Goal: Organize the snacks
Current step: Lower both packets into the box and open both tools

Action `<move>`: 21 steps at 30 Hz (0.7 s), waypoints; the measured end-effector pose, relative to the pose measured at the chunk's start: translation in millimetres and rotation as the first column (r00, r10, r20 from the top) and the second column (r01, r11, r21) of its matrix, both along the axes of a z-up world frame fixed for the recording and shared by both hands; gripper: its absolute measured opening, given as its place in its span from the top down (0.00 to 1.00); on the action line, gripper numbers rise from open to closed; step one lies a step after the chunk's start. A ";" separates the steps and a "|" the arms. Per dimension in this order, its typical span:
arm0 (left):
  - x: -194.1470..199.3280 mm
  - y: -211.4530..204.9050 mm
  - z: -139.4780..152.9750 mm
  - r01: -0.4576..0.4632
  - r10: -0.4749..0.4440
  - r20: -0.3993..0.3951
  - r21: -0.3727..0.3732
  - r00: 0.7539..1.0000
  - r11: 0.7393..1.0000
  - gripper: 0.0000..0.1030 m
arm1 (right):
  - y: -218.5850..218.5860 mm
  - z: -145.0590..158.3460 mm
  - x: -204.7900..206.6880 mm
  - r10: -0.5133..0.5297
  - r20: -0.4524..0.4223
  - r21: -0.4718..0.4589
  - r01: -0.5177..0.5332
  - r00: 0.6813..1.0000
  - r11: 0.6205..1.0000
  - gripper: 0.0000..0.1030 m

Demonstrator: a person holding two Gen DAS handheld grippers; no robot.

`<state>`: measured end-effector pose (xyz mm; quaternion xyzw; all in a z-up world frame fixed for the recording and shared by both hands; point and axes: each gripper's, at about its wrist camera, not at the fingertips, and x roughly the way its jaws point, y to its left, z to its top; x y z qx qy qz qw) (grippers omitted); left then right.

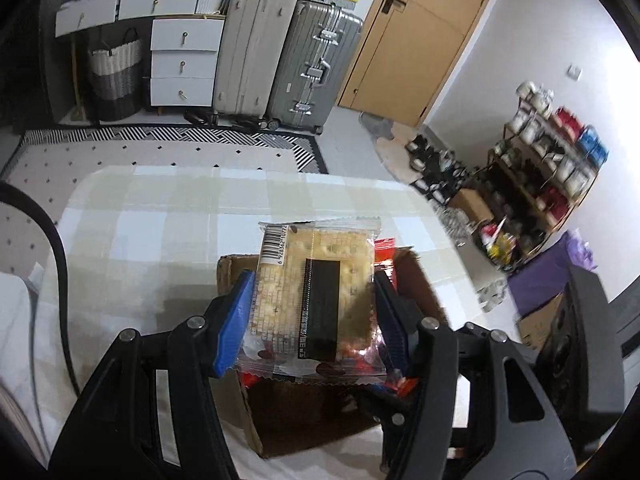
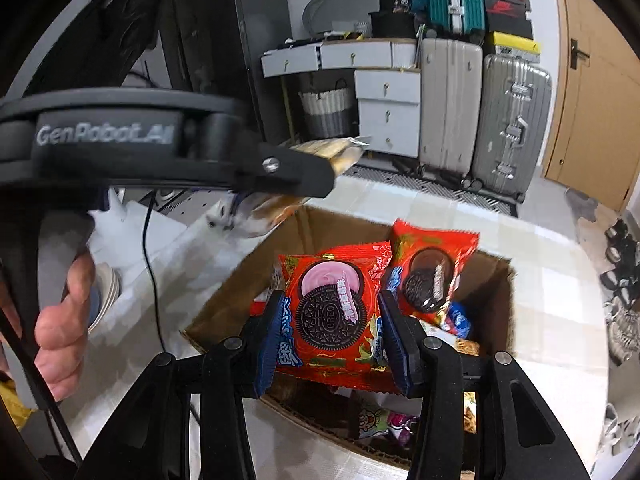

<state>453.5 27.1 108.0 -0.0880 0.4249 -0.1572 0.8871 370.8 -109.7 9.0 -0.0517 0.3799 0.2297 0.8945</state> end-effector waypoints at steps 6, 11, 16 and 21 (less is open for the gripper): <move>25.3 -22.7 -33.8 0.034 -0.031 -0.053 0.041 0.998 0.999 0.46 | 4.8 -11.0 13.5 0.033 -0.057 -0.022 -0.034 0.998 0.999 0.55; 29.8 -35.6 -53.7 0.047 -0.042 -0.071 0.070 0.997 0.996 0.46 | 5.7 -16.6 18.4 0.045 -0.061 -0.032 -0.047 0.997 0.998 0.55; 26.5 -41.2 -66.3 0.041 -0.036 -0.076 0.064 0.996 0.997 0.46 | 6.6 -17.1 15.6 0.051 -0.063 -0.038 -0.053 0.997 0.998 0.55; 30.7 -41.4 -70.1 0.028 -0.023 -0.077 0.076 0.997 0.997 0.46 | 11.8 -16.5 10.0 0.081 -0.085 -0.054 -0.086 0.993 0.995 0.55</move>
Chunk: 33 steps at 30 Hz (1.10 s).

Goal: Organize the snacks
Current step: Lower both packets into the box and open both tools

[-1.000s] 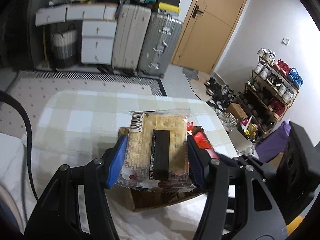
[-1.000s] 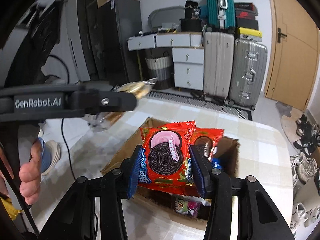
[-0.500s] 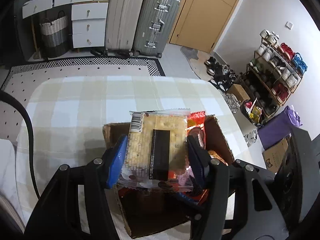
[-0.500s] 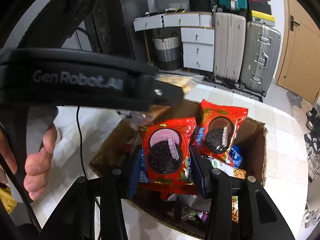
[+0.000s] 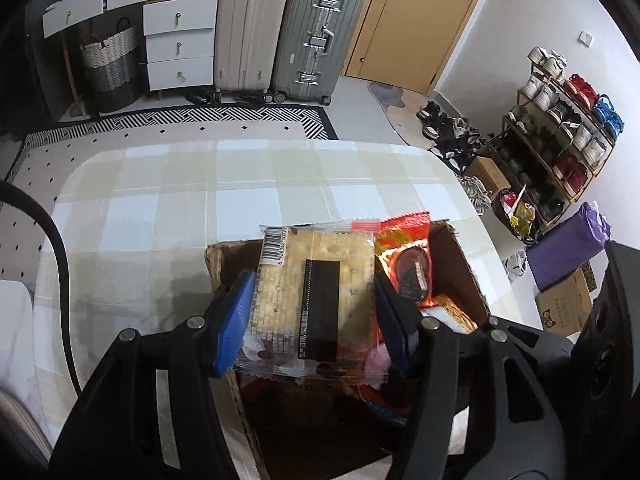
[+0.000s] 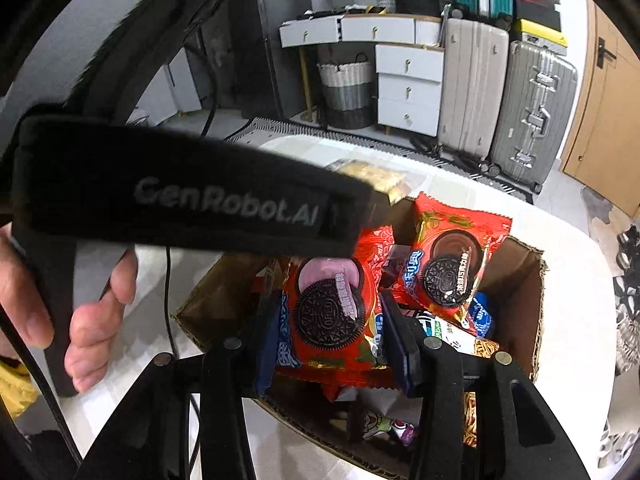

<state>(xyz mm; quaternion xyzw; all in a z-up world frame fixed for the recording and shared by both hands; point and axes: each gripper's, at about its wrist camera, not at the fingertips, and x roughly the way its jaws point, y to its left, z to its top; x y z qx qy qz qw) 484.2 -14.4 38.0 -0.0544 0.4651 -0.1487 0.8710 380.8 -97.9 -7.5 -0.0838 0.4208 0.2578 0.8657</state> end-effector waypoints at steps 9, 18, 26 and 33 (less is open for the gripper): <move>-1.3 -5.5 -9.3 -0.002 0.002 0.002 0.033 1.000 0.999 0.46 | 9.5 1.1 12.0 0.055 -0.105 -0.104 -0.066 0.993 0.992 0.55; -6.0 -16.2 -11.7 0.012 -0.013 0.015 0.063 1.000 0.998 0.45 | 8.4 -1.0 10.6 0.068 -0.093 -0.121 -0.079 0.993 0.990 0.53; -3.2 -5.4 -11.4 0.005 -0.005 0.002 0.043 1.000 0.999 0.45 | 9.1 4.8 0.5 0.066 -0.069 -0.116 -0.074 0.995 0.990 0.49; -5.0 -2.5 -14.2 0.003 -0.003 -0.004 0.028 1.000 1.000 0.45 | 2.4 20.1 -8.9 0.064 -0.013 -0.116 -0.065 0.998 0.991 0.31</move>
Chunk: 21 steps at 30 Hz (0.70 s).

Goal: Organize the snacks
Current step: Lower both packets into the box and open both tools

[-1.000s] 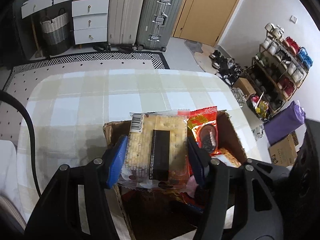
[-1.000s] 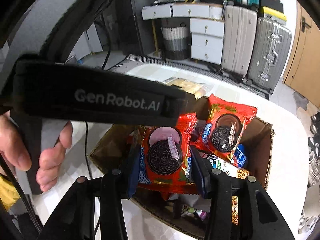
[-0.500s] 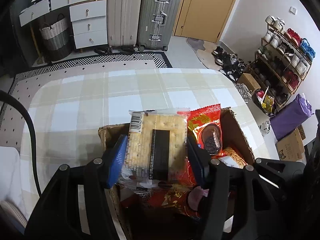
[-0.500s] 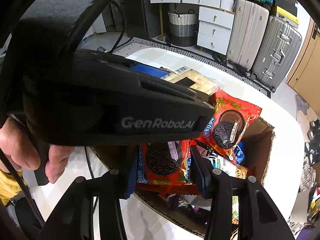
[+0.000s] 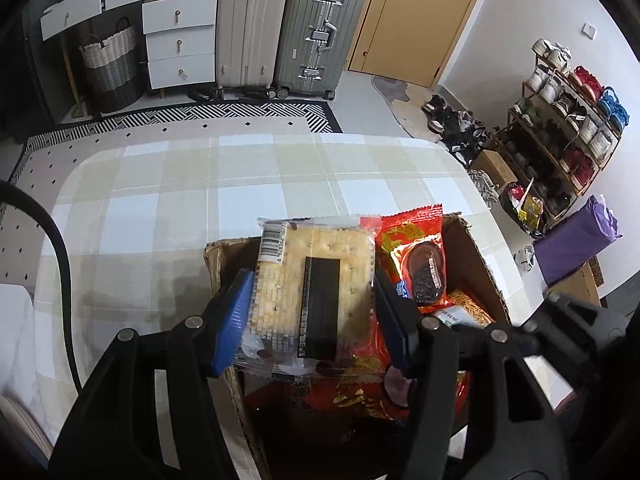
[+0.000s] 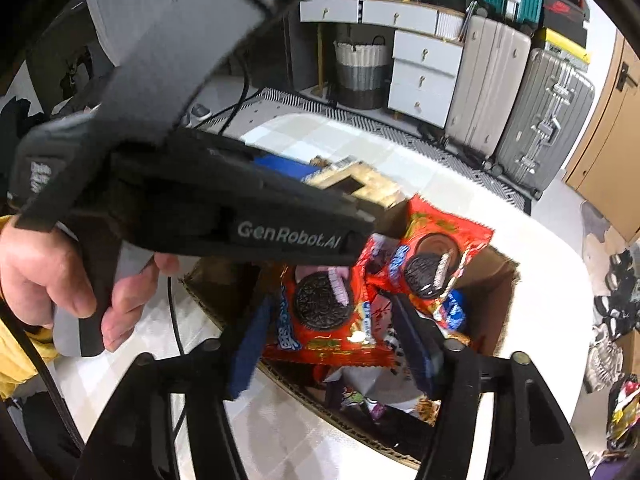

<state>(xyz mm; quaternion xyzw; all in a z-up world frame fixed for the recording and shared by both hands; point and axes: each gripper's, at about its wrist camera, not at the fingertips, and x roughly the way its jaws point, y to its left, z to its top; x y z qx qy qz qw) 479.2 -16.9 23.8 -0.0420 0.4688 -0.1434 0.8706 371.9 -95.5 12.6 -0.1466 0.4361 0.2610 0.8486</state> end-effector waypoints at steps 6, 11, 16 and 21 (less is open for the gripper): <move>-6.1 0.2 -6.1 0.004 -0.004 0.003 -0.004 1.000 1.000 0.45 | -11.4 5.4 -10.3 -0.025 0.035 0.041 0.024 0.999 0.999 0.29; -10.6 0.1 -0.3 0.010 -0.010 0.009 0.005 1.000 1.000 0.45 | -22.4 6.8 -11.6 -0.047 0.046 0.070 0.044 0.998 0.997 0.29; -16.6 1.8 3.3 0.018 -0.018 0.009 0.001 1.000 1.000 0.45 | -23.5 8.9 -13.0 -0.060 0.058 0.085 0.055 0.997 0.995 0.29; -22.2 0.8 7.0 0.036 -0.036 0.004 0.009 0.999 0.999 0.45 | -20.8 9.7 -9.9 -0.065 0.062 0.088 0.060 0.996 0.994 0.29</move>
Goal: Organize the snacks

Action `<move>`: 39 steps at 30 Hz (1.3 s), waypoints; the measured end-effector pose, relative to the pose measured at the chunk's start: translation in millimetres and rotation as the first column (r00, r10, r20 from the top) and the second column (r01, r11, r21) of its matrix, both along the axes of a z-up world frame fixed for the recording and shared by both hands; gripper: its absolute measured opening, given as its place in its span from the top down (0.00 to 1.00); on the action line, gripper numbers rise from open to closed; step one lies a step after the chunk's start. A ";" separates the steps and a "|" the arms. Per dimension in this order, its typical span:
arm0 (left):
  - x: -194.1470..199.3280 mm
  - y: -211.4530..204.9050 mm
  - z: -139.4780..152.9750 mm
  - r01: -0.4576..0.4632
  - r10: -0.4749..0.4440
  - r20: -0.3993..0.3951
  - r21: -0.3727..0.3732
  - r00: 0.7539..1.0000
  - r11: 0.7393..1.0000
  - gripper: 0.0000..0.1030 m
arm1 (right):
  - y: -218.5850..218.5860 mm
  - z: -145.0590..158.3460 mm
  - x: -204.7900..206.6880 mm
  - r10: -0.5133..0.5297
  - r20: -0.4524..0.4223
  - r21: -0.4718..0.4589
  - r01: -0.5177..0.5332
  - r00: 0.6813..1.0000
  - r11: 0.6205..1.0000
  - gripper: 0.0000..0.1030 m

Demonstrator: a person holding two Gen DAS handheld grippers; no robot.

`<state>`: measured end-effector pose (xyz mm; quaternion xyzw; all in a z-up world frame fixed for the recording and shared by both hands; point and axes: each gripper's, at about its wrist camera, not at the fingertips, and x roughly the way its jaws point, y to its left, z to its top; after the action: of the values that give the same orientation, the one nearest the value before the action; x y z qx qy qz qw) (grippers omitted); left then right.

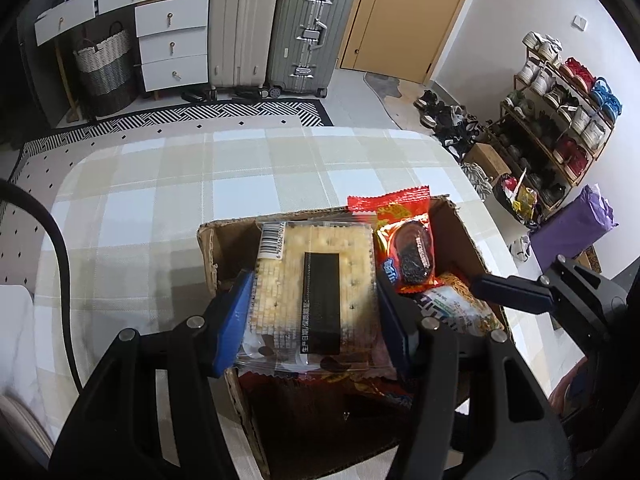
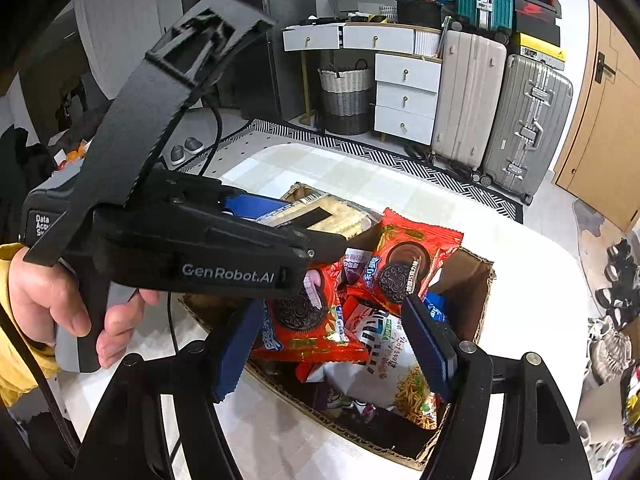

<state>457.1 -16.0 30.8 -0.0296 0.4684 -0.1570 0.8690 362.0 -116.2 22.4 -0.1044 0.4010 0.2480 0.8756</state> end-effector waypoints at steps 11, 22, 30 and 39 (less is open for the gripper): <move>-7.4 1.4 8.0 0.010 -0.010 -0.012 0.035 1.000 0.999 0.45 | -1.1 0.1 4.3 -0.017 0.008 0.027 0.017 1.000 1.000 0.29; -10.9 -0.9 24.5 0.001 -0.002 0.011 0.017 1.000 1.000 0.24 | -6.7 2.5 -1.8 -0.032 0.018 0.070 0.031 0.999 0.997 0.29; -40.5 10.2 52.5 -0.022 0.025 0.094 -0.027 0.995 0.999 0.20 | -15.6 13.3 -15.1 -0.067 0.044 0.131 0.061 0.997 0.990 0.29; -129.2 38.8 102.1 -0.058 0.090 0.267 -0.128 0.959 0.990 0.01 | -44.2 42.8 -60.5 -0.169 0.108 0.276 0.134 0.980 0.952 0.20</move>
<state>327.9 22.8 132.8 -0.0769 0.3327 -0.1545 0.9271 301.5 -160.4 65.1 0.0298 0.3130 0.2245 0.9224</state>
